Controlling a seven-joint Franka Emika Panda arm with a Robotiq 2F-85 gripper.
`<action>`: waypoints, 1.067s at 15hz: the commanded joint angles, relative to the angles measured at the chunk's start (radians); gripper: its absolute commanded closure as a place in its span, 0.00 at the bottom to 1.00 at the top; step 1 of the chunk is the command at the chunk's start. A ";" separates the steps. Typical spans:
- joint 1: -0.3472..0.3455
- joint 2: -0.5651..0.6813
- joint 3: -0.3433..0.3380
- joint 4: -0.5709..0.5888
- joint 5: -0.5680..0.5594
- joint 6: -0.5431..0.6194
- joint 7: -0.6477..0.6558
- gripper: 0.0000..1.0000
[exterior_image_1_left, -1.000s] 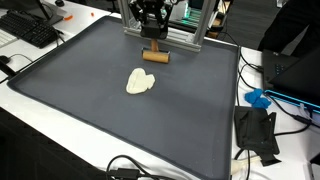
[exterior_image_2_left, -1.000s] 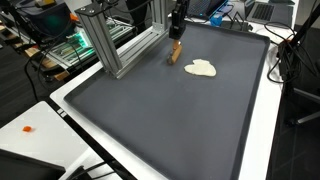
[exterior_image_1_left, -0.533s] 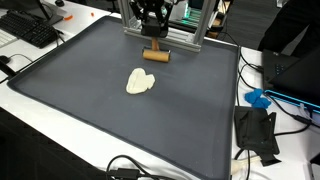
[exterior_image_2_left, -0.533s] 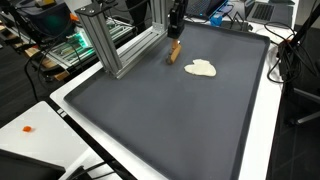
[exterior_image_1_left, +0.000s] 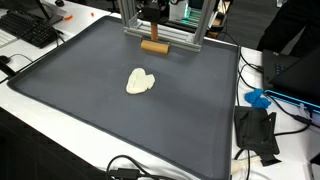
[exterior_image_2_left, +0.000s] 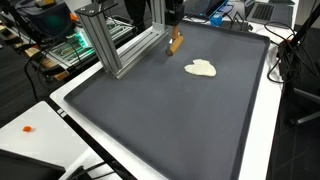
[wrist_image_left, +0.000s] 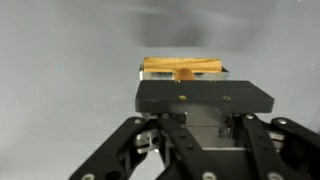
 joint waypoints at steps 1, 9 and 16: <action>0.003 -0.147 0.001 -0.092 0.019 -0.029 0.056 0.78; 0.040 -0.396 0.031 -0.190 0.082 -0.139 0.118 0.78; 0.101 -0.530 0.077 -0.227 0.134 -0.241 0.122 0.78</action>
